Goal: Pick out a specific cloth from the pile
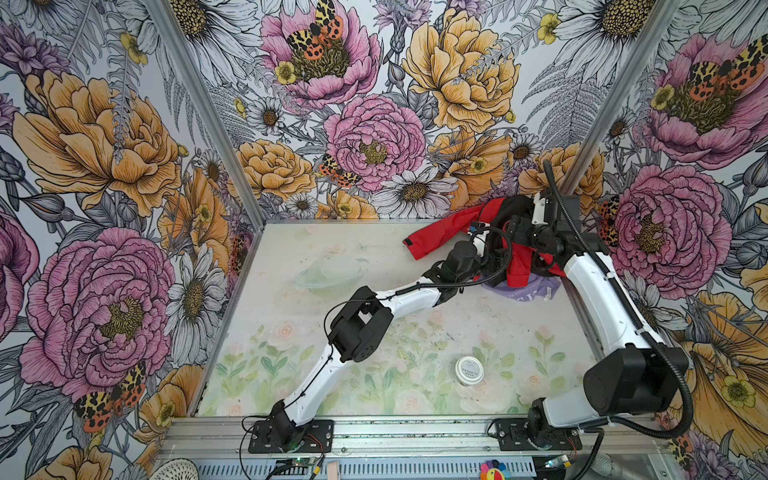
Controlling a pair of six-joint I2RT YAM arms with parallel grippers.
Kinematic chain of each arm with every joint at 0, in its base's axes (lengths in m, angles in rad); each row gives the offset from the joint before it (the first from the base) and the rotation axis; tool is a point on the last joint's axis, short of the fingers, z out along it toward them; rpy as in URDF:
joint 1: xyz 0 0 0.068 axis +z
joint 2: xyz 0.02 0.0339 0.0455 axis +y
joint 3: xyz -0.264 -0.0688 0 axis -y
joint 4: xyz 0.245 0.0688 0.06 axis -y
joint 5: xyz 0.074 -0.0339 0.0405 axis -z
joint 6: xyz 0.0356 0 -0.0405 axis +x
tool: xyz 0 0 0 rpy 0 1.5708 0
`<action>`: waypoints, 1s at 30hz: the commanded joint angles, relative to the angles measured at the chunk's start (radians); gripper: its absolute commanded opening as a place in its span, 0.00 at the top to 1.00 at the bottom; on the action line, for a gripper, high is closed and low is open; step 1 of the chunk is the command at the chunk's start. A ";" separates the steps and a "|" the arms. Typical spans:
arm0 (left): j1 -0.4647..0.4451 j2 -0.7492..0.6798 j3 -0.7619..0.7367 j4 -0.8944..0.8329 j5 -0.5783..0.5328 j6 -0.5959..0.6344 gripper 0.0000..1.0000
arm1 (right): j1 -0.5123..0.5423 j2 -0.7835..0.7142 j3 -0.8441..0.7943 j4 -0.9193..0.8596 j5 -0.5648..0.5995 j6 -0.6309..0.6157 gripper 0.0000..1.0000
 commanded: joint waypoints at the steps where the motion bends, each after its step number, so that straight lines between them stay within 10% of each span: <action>1: 0.014 0.083 0.117 -0.146 0.013 -0.014 0.21 | 0.004 -0.104 -0.126 0.001 0.069 0.033 0.17; 8: 0.018 0.262 0.414 -0.273 0.006 -0.020 0.26 | -0.050 -0.284 -0.346 0.021 0.113 0.102 0.20; 18: 0.043 0.346 0.560 -0.193 0.005 -0.111 0.97 | -0.189 -0.302 -0.544 0.160 0.039 0.213 0.30; 30: 0.045 0.240 0.487 -0.133 -0.006 -0.086 1.00 | -0.332 -0.016 -0.627 0.514 -0.192 0.443 0.49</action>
